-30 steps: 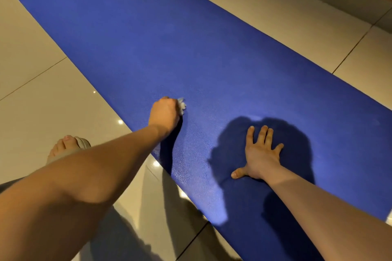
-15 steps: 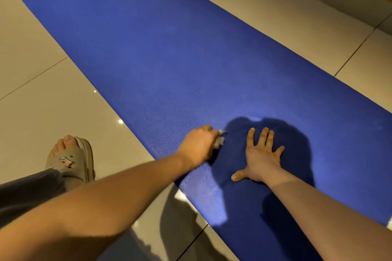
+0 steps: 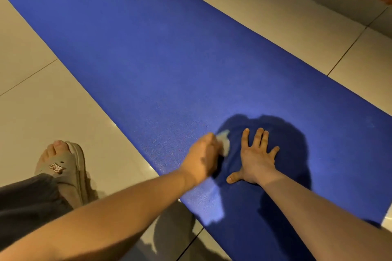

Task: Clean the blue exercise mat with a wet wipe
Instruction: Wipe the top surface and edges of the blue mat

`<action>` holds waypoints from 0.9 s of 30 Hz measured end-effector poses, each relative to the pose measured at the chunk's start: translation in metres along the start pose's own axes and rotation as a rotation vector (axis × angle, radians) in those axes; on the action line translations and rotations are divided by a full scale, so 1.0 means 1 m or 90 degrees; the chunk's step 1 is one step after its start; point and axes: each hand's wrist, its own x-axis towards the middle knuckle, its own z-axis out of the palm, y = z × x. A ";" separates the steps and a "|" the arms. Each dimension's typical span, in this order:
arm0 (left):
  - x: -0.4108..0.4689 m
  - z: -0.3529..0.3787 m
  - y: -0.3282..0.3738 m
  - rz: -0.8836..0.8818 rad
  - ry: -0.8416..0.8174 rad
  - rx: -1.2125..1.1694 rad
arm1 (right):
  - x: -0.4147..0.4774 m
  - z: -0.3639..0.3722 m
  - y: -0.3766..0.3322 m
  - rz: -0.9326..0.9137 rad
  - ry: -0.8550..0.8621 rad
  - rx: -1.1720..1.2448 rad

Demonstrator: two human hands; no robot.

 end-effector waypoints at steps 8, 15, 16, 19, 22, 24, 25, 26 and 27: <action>0.050 -0.056 -0.051 0.103 0.077 0.127 | 0.000 -0.001 0.000 -0.005 -0.003 0.006; 0.076 -0.069 -0.057 -0.081 0.158 0.110 | 0.001 0.000 -0.001 -0.006 -0.001 0.007; 0.066 -0.058 -0.040 -0.045 0.141 0.086 | 0.000 0.000 -0.001 -0.006 0.000 0.007; 0.035 -0.020 0.002 0.132 0.068 0.073 | -0.001 -0.002 -0.001 -0.004 -0.003 0.011; 0.014 -0.005 0.007 0.242 -0.021 0.116 | -0.001 -0.002 0.000 -0.002 0.000 0.008; 0.022 -0.016 -0.014 0.285 -0.020 0.146 | 0.000 -0.002 0.000 -0.002 -0.003 0.012; 0.033 -0.020 -0.028 0.318 -0.005 0.180 | 0.000 -0.002 0.000 -0.003 -0.005 0.013; 0.048 -0.026 -0.042 0.342 0.033 0.228 | 0.000 -0.002 0.000 -0.004 -0.006 0.014; 0.061 -0.037 -0.053 0.313 0.070 0.237 | 0.000 -0.002 0.000 -0.005 -0.007 0.013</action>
